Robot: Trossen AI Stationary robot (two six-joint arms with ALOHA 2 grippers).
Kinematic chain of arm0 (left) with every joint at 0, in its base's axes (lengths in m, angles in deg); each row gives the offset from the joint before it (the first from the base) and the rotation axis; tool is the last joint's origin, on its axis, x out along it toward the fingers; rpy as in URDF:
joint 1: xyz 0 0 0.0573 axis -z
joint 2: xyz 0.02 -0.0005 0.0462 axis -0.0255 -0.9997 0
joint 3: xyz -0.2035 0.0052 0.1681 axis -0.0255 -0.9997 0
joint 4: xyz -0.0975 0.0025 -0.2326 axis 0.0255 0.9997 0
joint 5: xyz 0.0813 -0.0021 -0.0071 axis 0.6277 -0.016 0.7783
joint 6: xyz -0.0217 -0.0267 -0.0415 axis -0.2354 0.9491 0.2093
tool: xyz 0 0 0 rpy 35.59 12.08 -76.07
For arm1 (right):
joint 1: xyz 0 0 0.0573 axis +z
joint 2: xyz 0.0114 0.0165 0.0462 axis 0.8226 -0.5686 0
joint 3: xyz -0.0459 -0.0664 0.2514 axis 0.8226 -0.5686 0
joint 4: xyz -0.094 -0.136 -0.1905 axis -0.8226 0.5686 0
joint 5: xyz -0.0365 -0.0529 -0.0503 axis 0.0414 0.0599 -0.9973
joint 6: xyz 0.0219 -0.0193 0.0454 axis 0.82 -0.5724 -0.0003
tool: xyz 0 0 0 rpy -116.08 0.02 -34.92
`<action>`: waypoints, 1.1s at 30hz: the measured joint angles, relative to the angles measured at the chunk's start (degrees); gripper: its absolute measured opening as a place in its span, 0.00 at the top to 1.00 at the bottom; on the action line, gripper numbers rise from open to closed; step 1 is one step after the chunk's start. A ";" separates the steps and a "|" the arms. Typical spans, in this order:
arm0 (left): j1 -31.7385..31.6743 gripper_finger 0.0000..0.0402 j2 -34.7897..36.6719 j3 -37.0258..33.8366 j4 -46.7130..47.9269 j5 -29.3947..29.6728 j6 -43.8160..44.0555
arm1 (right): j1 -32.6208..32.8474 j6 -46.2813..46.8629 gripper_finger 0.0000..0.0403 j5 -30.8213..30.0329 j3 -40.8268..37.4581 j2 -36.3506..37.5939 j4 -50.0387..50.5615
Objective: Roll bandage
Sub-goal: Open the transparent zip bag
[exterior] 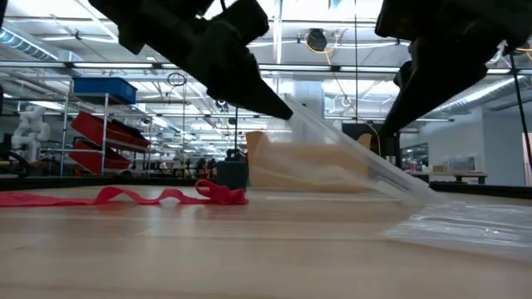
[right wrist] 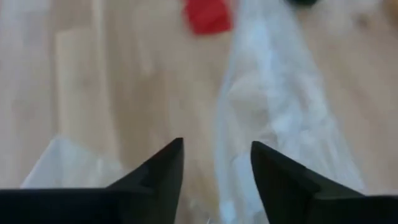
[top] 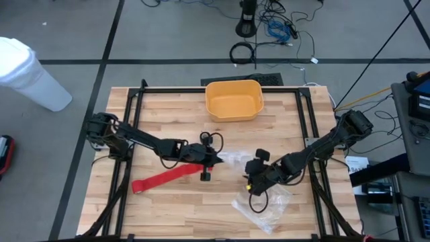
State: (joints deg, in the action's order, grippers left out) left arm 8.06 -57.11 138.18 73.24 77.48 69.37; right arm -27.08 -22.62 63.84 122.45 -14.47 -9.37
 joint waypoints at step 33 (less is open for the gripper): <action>-0.11 1.00 -2.11 -0.04 -2.47 -0.31 -0.42 | -4.01 3.35 0.53 -15.86 0.13 -7.67 -13.80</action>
State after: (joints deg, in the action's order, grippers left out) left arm 7.95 -59.22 138.13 70.78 77.16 68.95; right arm -31.09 -19.26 47.98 122.58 -22.14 -23.17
